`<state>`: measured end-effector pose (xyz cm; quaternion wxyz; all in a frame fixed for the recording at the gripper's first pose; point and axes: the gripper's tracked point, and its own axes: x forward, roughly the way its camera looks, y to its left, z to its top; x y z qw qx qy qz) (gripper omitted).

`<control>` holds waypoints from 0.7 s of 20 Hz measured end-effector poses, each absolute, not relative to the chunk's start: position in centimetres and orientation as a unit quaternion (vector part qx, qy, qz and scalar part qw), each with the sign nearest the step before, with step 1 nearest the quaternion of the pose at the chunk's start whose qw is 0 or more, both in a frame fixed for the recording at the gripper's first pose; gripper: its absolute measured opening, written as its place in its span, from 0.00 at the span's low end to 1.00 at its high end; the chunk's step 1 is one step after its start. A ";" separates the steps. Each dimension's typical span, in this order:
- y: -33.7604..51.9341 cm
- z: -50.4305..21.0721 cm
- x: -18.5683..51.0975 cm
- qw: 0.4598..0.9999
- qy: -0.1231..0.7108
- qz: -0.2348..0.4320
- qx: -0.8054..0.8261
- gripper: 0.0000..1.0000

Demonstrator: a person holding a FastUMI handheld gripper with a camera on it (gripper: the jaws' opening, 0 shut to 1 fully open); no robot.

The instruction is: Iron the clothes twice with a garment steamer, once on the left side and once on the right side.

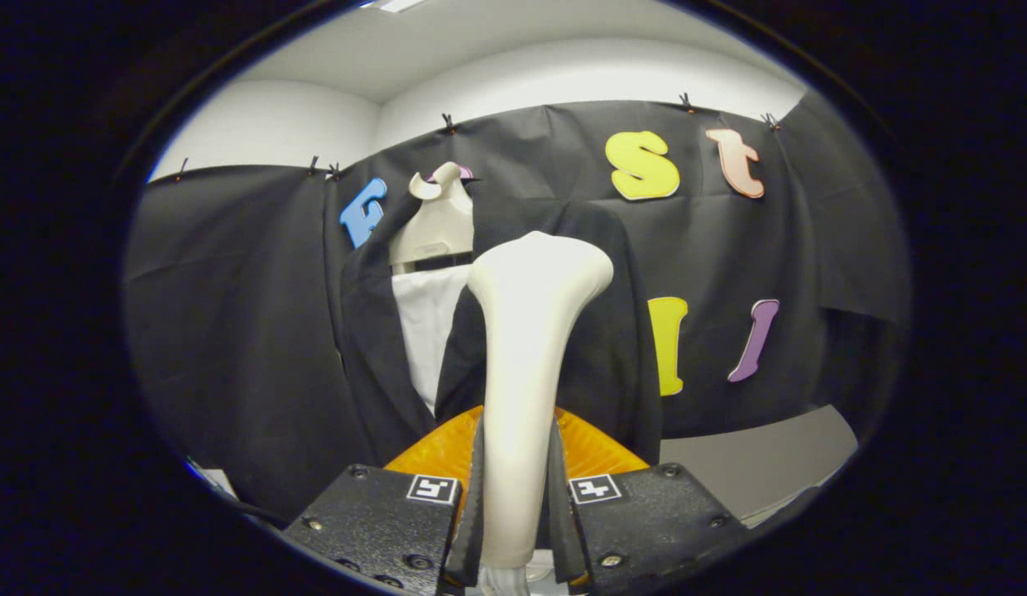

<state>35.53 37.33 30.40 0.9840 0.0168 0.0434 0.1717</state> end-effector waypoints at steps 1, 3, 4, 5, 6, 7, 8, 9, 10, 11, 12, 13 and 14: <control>37.4 29.9 35.8 0.984 0.049 0.171 0.016 0.36; 37.3 28.8 35.8 0.984 0.059 0.170 0.013 0.36; 37.3 28.4 35.9 0.984 0.063 0.169 0.012 0.36; 37.2 28.0 35.9 0.983 0.067 0.168 0.011 0.36; 37.3 27.6 36.1 0.983 0.070 0.167 0.010 0.36; 37.2 27.1 36.1 0.983 0.075 0.165 0.008 0.36; 36.8 26.2 35.6 0.983 0.079 0.164 0.007 0.36; 36.2 25.3 35.0 0.983 0.085 0.163 0.006 0.36; 36.0 24.6 34.8 0.983 0.089 0.162 0.005 0.36; 35.9 24.0 34.8 0.982 0.094 0.162 0.003 0.36; 36.0 23.4 34.8 0.982 0.099 0.161 0.001 0.36; 36.0 22.6 34.7 0.981 0.105 0.160 -0.002 0.36; 36.0 22.1 34.7 0.981 0.110 0.160 -0.004 0.36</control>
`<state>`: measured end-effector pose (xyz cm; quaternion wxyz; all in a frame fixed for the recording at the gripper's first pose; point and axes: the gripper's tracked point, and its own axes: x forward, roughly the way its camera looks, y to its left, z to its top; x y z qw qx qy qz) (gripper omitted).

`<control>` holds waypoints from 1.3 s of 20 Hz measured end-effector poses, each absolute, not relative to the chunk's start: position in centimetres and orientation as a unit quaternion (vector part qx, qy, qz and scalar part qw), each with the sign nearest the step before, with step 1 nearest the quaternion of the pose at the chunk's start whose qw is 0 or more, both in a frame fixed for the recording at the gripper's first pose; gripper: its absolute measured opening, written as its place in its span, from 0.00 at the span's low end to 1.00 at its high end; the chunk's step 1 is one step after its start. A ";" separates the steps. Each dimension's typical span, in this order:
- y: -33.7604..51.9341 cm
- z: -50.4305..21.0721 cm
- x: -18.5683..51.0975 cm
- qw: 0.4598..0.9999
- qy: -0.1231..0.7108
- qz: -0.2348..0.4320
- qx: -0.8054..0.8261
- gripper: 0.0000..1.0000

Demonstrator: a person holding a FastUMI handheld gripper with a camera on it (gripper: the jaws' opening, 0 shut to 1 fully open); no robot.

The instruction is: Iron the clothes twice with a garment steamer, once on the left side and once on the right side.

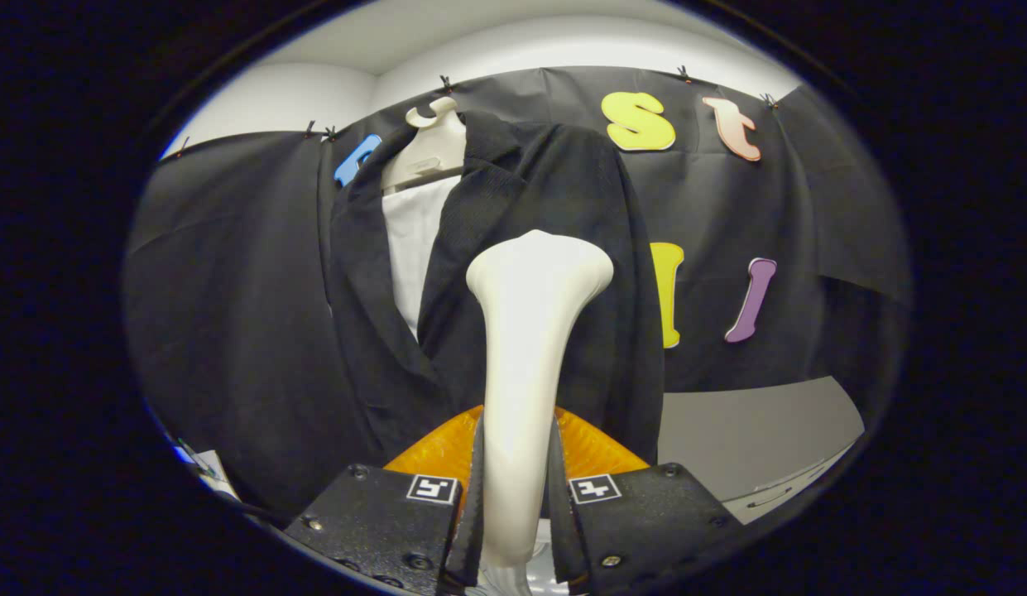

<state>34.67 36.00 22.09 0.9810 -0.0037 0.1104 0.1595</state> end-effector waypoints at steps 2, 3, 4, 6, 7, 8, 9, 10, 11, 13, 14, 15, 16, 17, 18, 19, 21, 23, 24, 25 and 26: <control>35.9 20.6 34.3 0.980 0.122 0.159 -0.008 0.36; 35.9 20.0 34.3 0.979 0.128 0.158 -0.010 0.36; 35.8 19.2 34.1 0.978 0.134 0.157 -0.011 0.36; 35.8 17.7 33.8 0.977 0.145 0.157 -0.012 0.36; 35.7 17.0 33.7 0.976 0.150 0.155 -0.014 0.36; 35.7 16.3 33.6 0.976 0.155 0.154 -0.016 0.36; 35.7 15.7 33.6 0.975 0.161 0.154 -0.017 0.36; 35.6 14.9 33.3 0.974 0.167 0.153 -0.017 0.36; 35.6 14.1 33.1 0.973 0.173 0.153 -0.017 0.36; 35.6 12.9 33.1 0.971 0.183 0.151 -0.018 0.36; 35.6 12.3 33.1 0.970 0.188 0.151 -0.017 0.36; 35.4 11.6 33.0 0.969 0.193 0.150 -0.017 0.36; 35.4 10.9 32.9 0.969 0.198 0.149 -0.018 0.36; 35.5 10.3 32.9 0.968 0.203 0.148 -0.019 0.36; 35.6 9.8 32.9 0.967 0.208 0.148 -0.019 0.36; 35.6 9.2 32.8 0.966 0.213 0.148 -0.019 0.36; 35.7 8.4 32.9 0.963 0.223 0.147 -0.020 0.36; 35.4 7.0 32.7 0.961 0.232 0.148 -0.022 0.36; 35.5 6.5 32.8 0.960 0.237 0.147 -0.022 0.36; 35.5 5.8 32.7 0.959 0.240 0.147 -0.023 0.36; 35.4 5.2 32.7 0.958 0.244 0.147 -0.024 0.36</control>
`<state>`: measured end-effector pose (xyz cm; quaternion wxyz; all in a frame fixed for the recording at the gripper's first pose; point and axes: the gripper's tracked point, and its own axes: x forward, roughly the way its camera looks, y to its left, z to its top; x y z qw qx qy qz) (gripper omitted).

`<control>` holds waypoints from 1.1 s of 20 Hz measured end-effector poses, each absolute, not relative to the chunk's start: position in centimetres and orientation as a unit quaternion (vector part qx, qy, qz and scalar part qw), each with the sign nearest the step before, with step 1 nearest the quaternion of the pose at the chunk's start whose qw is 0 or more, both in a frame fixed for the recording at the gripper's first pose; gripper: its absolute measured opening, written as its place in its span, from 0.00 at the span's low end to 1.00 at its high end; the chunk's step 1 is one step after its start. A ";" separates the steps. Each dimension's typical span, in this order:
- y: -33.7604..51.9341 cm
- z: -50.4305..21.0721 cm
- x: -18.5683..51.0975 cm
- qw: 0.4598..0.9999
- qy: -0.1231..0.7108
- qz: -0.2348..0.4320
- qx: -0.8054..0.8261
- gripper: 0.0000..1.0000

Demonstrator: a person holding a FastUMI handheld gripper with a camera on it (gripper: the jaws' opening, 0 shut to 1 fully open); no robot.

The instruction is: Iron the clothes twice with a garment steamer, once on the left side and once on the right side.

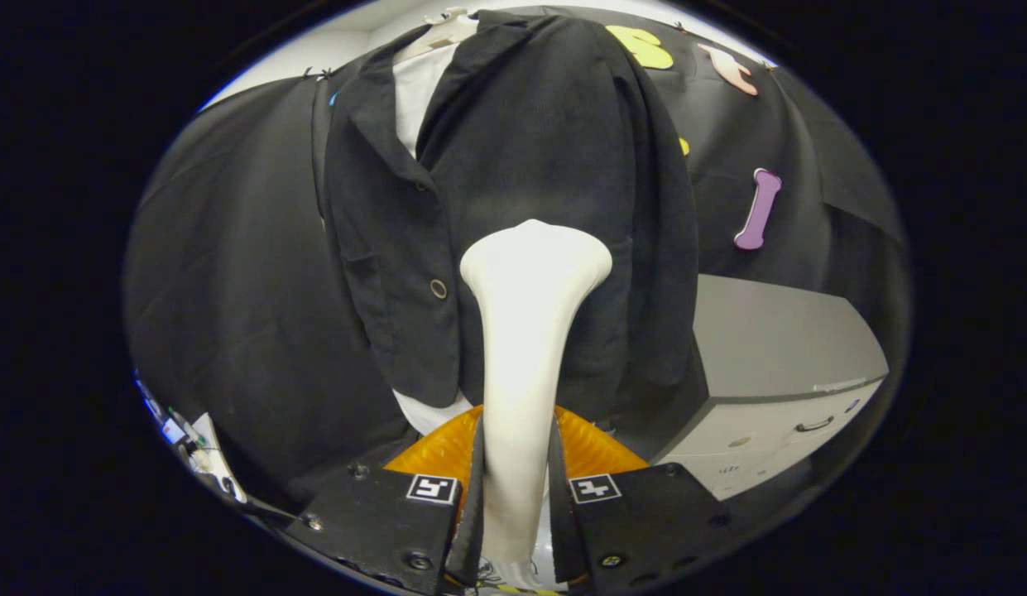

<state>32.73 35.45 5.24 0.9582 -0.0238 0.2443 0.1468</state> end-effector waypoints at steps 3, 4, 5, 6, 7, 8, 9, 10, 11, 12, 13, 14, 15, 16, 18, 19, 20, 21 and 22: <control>35.4 3.7 32.6 0.955 0.257 0.145 -0.024 0.36; 35.4 2.9 32.4 0.954 0.261 0.145 -0.024 0.36; 35.5 2.4 32.3 0.953 0.266 0.144 -0.024 0.36; 35.5 1.7 32.3 0.952 0.271 0.143 -0.025 0.36; 35.4 1.1 32.2 0.950 0.275 0.142 -0.024 0.36; 35.4 0.5 32.2 0.949 0.281 0.142 -0.024 0.36; 35.4 -0.2 32.2 0.948 0.286 0.141 -0.024 0.36; 35.3 -0.7 32.1 0.946 0.291 0.140 -0.024 0.36; 35.3 -1.4 32.0 0.945 0.296 0.139 -0.024 0.36; 35.3 -1.9 32.0 0.943 0.302 0.138 -0.023 0.36; 35.3 -2.4 32.0 0.942 0.307 0.136 -0.021 0.36; 35.2 -2.8 31.9 0.941 0.310 0.136 -0.019 0.36; 35.2 -2.8 31.9 0.940 0.311 0.136 -0.017 0.36; 35.2 -2.9 31.8 0.941 0.310 0.136 -0.017 0.36; 35.1 -2.4 31.4 0.942 0.306 0.136 -0.014 0.36; 35.1 -1.9 31.1 0.943 0.303 0.137 -0.013 0.36; 35.0 -1.2 30.9 0.945 0.298 0.136 -0.011 0.36; 34.9 -0.5 30.5 0.946 0.293 0.136 -0.009 0.36; 34.9 0.4 30.2 0.948 0.288 0.136 -0.008 0.36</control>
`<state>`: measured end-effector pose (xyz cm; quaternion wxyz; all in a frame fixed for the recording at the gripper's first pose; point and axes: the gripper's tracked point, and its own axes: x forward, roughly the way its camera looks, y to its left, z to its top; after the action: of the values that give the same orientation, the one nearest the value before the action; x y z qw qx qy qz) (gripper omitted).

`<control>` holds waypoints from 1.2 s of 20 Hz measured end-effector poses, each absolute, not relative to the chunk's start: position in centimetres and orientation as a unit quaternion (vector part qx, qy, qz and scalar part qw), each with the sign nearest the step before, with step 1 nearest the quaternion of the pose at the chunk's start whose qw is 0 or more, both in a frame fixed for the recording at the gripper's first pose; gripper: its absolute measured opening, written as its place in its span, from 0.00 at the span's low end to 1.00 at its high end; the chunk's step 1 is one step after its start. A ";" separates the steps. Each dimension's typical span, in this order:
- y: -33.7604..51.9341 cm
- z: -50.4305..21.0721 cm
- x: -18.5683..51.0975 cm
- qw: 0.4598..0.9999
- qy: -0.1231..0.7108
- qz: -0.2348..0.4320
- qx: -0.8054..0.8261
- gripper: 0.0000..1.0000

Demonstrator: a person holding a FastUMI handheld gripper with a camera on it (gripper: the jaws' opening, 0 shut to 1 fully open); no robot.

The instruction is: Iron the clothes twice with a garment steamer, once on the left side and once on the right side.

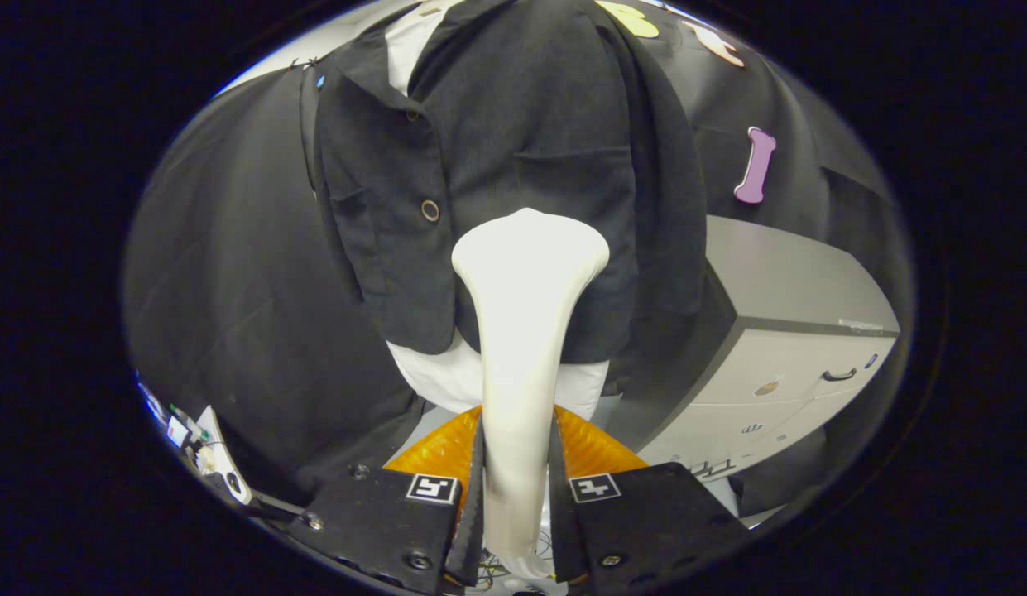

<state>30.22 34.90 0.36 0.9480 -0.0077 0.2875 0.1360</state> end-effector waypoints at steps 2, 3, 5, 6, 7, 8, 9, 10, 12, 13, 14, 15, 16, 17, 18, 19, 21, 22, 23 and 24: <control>35.1 2.6 29.4 0.953 0.272 0.136 -0.005 0.36; 35.2 3.8 28.8 0.955 0.261 0.138 -0.004 0.36; 35.9 6.7 27.5 0.961 0.238 0.144 -0.003 0.36; 36.3 8.2 26.9 0.963 0.225 0.147 -0.003 0.36; 36.7 9.8 26.2 0.966 0.212 0.150 -0.003 0.36; 37.1 11.5 25.1 0.968 0.198 0.154 -0.002 0.36; 37.5 13.0 24.2 0.970 0.185 0.156 -0.001 0.36; 38.2 14.5 23.5 0.972 0.172 0.160 0.000 0.36; 40.0 17.7 22.3 0.974 0.145 0.173 -0.002 0.36; 41.0 19.0 21.8 0.975 0.133 0.179 -0.003 0.36; 42.0 20.4 21.5 0.975 0.123 0.184 -0.005 0.36; 43.0 21.5 21.2 0.975 0.114 0.189 -0.004 0.36; 44.0 22.7 21.2 0.975 0.107 0.193 0.000 0.36; 44.9 23.7 21.1 0.975 0.101 0.196 0.004 0.36; 45.8 24.6 21.2 0.975 0.094 0.199 0.005 0.36; 46.8 25.8 21.3 0.975 0.087 0.203 0.006 0.36; 48.7 27.5 21.8 0.975 0.076 0.210 0.009 0.36; 49.7 28.3 22.0 0.975 0.070 0.213 0.010 0.36; 50.7 29.1 22.4 0.975 0.063 0.215 0.010 0.36; 51.8 30.0 22.7 0.975 0.055 0.217 0.007 0.36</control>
<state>22.72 51.78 30.03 0.9746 0.0074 0.0551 0.2168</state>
